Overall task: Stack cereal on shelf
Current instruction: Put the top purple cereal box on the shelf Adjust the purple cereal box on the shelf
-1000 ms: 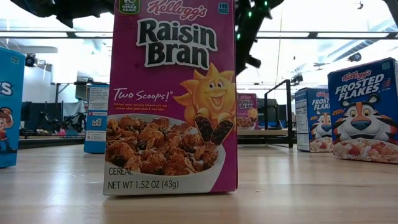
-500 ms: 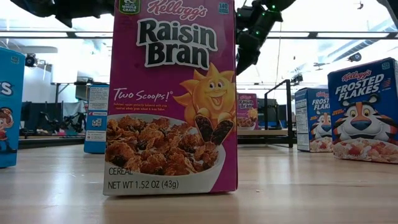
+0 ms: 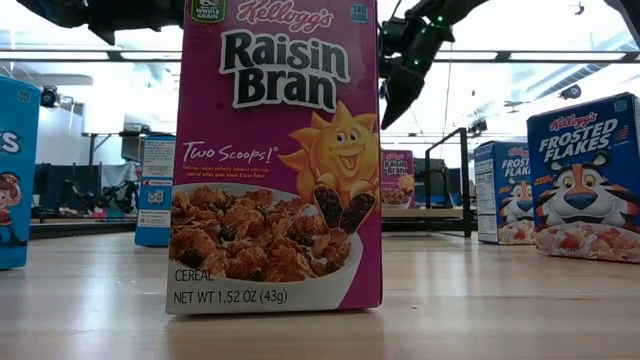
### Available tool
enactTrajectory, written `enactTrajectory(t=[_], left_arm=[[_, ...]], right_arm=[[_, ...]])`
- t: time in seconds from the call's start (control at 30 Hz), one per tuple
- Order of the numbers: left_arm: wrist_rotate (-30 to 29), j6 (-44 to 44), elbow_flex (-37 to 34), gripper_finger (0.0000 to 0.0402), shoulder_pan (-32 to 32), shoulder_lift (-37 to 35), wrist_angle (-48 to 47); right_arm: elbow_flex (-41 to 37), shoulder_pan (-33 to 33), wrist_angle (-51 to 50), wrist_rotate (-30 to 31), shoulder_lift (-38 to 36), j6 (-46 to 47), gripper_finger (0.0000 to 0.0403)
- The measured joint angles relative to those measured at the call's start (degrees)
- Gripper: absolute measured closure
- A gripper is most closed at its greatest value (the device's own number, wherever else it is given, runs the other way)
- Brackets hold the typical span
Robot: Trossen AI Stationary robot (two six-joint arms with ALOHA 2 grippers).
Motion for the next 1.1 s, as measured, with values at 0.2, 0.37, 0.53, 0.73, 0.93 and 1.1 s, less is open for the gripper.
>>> enactTrajectory(t=[0.2,0.37,0.53,0.73,0.93,1.1], left_arm=[[0.00,0.00,0.00,0.0171,0.00,0.00,-0.07],[-0.02,0.00,0.00,0.0171,0.00,0.00,-0.07],[-0.02,0.00,0.00,0.0171,0.00,0.02,-0.07],[-0.02,0.00,0.00,0.0171,0.00,0.17,-0.07],[0.00,0.02,0.00,0.0171,0.00,0.20,-0.04],[0.00,0.02,0.00,0.0171,0.00,0.20,-0.04]], right_arm=[[-0.07,-0.27,-0.38,1.58,1.49,-1.77,0.0133],[-0.08,-0.76,-0.35,1.80,2.68,-3.10,0.0120],[-0.08,-1.34,-0.33,2.98,3.34,-3.52,0.0121],[-0.08,-2.11,-0.09,3.64,5.02,-3.59,0.0119],[-0.08,-2.69,-0.15,4.89,6.88,-4.26,0.0120],[-0.08,-2.81,-0.40,4.89,7.24,-5.00,0.0138]])
